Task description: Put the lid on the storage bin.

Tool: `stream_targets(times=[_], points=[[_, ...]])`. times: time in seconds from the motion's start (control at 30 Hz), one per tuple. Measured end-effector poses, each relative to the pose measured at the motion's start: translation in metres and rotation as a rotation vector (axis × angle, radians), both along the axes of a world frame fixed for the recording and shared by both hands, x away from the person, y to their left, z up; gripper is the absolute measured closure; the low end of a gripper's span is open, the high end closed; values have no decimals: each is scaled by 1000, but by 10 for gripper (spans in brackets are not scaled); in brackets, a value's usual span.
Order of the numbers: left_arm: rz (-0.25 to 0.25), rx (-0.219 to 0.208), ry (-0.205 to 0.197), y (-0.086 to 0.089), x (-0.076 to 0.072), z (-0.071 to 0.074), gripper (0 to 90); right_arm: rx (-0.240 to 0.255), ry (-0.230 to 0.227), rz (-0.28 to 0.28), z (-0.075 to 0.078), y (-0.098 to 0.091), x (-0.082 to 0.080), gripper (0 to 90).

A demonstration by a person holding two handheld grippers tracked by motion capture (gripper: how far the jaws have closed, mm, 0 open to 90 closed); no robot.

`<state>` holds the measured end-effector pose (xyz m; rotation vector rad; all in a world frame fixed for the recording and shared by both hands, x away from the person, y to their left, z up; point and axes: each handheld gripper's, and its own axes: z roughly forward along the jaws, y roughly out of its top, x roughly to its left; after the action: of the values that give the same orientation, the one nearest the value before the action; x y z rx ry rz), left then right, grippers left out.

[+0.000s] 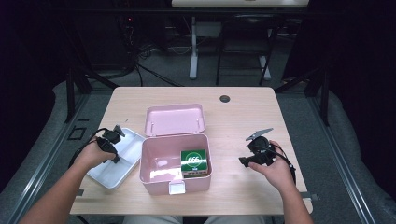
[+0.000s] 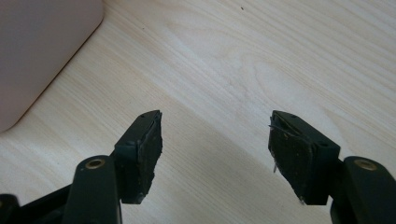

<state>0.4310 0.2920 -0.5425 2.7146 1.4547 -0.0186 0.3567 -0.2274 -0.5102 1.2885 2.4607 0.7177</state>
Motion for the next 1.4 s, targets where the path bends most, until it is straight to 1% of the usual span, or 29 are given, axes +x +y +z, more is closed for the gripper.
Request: stream_targets(times=[0.3,0.4,0.57,0.73,0.87,1.03,1.1,1.13,1.17,1.23,1.37,1.4], points=[[-2,5,8,-1,2,0,875,-2,5,-12,-7,-3,-1,345],[-4,9,8,-1,2,0,883,-13,2,-16,-7,-4,-2,345],[-9,21,15,-1,3,0,889,-3,-11,-21,-6,-6,-3,345],[-8,26,20,0,4,2,891,-1,-10,-29,-7,-8,-3,345],[-10,30,14,4,4,8,892,3,-6,-30,-8,-8,-3,345],[-4,20,10,10,2,17,893,7,-2,-33,-8,-8,-2,345],[-7,17,4,12,1,21,893,8,-3,-34,-8,-9,-2,345],[-9,16,8,13,0,23,893,10,-3,-33,-8,-9,-2,345],[-14,15,1,14,0,24,893,11,-3,-33,-8,-9,-2,345],[-13,14,1,16,-2,28,893,10,-9,-31,-9,-9,-2,345],[-24,10,-11,19,-4,36,893,10,-4,-34,-9,-9,-2,345],[-24,11,-18,20,-5,38,893,10,-4,-33,-10,-9,-2,345]])
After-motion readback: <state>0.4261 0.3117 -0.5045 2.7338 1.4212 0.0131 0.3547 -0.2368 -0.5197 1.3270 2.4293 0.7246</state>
